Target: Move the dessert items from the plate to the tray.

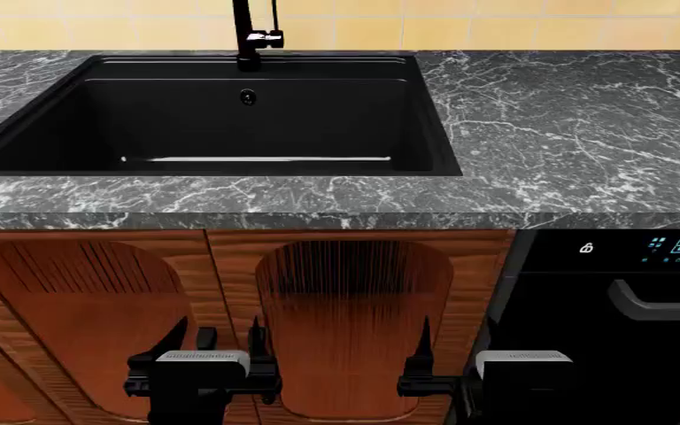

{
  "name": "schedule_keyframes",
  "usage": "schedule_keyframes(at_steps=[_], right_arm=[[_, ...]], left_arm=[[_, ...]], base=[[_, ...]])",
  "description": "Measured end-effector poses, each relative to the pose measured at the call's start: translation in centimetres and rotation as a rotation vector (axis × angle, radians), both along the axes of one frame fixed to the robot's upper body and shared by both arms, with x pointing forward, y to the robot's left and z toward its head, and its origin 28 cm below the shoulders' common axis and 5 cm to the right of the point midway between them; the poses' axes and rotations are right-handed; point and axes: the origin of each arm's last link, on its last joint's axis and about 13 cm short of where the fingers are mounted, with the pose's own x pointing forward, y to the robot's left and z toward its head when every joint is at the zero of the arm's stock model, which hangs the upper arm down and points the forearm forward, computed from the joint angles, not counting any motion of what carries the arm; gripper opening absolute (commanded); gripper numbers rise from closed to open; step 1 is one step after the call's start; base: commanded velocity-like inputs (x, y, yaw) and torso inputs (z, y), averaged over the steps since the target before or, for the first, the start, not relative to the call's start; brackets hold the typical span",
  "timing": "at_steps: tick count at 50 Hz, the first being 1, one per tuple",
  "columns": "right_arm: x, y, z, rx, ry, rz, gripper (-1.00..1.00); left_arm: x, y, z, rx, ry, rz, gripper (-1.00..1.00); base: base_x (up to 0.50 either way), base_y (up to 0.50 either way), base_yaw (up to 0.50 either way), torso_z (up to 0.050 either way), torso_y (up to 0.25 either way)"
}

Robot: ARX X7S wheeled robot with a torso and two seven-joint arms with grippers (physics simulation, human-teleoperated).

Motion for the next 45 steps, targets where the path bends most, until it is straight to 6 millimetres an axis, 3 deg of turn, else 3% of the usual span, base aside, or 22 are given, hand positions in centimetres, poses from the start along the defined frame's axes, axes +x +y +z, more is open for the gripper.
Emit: schedule_keyframes(at_steps=[30,34,45], right_arm=[[0.07,0.04,-0.58,-0.005,0.008,-0.024,1.0],[0.05,0.05,-0.63,-0.004,0.01,-0.024,1.0],[0.04,0.05,-0.73,-0.015,0.02,-0.028,1.0]], left_arm=[[-0.79,-0.06,0.77,-0.088,0.021,-0.09,1.0],[-0.89,-0.08,0.77,-0.094,0.019,-0.093,1.0],[-0.99,-0.12,0.72,-0.107,0.028,-0.092,1.0]], base=[[0.0,0.0,0.0,0.048,0.026],[0.0,0.04,0.0,0.0,0.0],[0.0,0.5,0.0,0.0,0.0]])
